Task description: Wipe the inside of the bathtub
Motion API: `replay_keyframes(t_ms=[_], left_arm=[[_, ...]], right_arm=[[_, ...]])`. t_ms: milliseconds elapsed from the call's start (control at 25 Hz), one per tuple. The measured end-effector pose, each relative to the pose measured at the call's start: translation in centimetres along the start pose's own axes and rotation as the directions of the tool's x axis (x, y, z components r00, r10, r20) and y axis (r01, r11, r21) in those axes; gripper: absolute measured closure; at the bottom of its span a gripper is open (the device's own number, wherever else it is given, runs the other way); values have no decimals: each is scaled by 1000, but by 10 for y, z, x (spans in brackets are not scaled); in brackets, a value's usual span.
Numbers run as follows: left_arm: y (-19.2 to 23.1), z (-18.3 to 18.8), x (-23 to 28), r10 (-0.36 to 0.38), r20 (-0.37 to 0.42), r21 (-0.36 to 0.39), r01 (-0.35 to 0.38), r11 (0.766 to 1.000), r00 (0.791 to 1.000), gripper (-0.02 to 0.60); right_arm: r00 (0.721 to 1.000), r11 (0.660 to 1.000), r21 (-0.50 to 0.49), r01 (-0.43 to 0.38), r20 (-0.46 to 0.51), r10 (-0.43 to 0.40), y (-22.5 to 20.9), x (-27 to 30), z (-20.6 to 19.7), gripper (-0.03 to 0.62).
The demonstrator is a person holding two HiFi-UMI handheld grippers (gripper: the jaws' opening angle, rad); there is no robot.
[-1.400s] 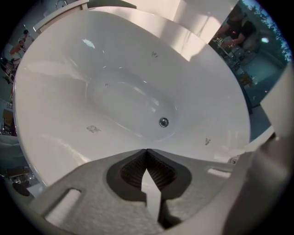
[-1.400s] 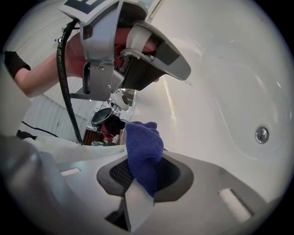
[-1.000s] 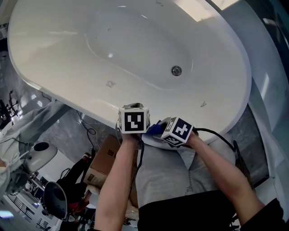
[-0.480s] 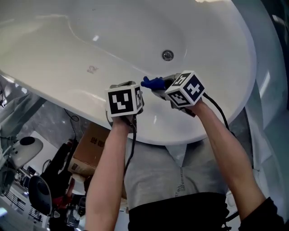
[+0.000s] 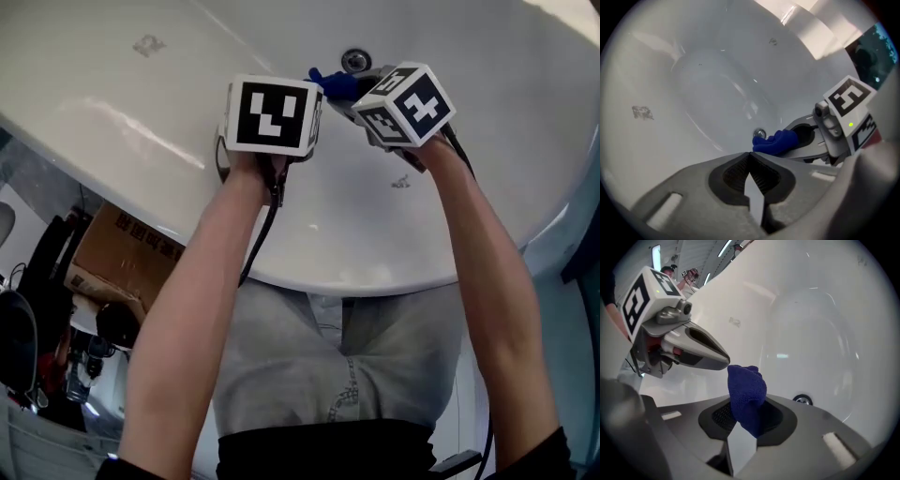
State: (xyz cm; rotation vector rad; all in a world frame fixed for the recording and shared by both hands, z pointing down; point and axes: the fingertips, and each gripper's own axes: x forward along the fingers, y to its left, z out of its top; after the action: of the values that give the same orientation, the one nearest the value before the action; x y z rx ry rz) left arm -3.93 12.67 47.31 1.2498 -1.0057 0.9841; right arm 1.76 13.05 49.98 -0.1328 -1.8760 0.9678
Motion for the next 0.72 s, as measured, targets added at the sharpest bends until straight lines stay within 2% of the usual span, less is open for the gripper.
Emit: replay_keyframes(t_ms=[200, 280, 440, 720], left_arm=[[2, -21, 26, -28, -27, -72, 26, 997, 999, 580], [0, -21, 37, -58, -5, -113, 57, 992, 998, 580], [10, -23, 62, -60, 13, -164, 61, 985, 998, 580], [17, -27, 94, -51, 17, -166, 54, 985, 999, 580]], right_arm=[[995, 996, 3, 88, -47, -88, -34, 41, -15, 502], [995, 997, -8, 74, -66, -75, -41, 55, -25, 502], [994, 999, -1, 45, -100, -45, -54, 81, -46, 502], [985, 997, -26, 73, -152, -77, -78, 116, -79, 499]])
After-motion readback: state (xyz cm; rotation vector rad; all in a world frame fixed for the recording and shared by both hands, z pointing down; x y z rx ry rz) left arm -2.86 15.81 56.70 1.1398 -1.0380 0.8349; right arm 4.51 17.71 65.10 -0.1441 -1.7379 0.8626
